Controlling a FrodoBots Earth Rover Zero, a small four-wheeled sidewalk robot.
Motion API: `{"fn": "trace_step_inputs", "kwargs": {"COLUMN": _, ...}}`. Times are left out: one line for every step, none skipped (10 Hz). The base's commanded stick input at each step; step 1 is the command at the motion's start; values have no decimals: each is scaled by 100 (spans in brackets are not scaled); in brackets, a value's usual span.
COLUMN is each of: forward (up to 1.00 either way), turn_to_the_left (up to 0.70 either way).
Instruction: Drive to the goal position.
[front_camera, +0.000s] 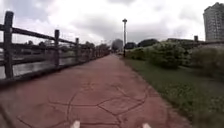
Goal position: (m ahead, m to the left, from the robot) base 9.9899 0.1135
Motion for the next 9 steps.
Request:
{"fn": "trace_step_inputs", "kwargs": {"forward": 85, "turn_to_the_left": 10}}
{"fn": "trace_step_inputs", "kwargs": {"forward": 85, "turn_to_the_left": -24}}
{"fn": "trace_step_inputs", "kwargs": {"forward": 85, "turn_to_the_left": -24}}
{"fn": "trace_step_inputs", "kwargs": {"forward": 85, "turn_to_the_left": -24}}
{"fn": "trace_step_inputs", "kwargs": {"forward": 85, "turn_to_the_left": -24}}
{"fn": "trace_step_inputs", "kwargs": {"forward": 85, "turn_to_the_left": -9}}
{"fn": "trace_step_inputs", "kwargs": {"forward": 85, "turn_to_the_left": 10}}
{"fn": "trace_step_inputs", "kwargs": {"forward": 85, "turn_to_the_left": 10}}
{"fn": "trace_step_inputs", "kwargs": {"forward": 85, "turn_to_the_left": 10}}
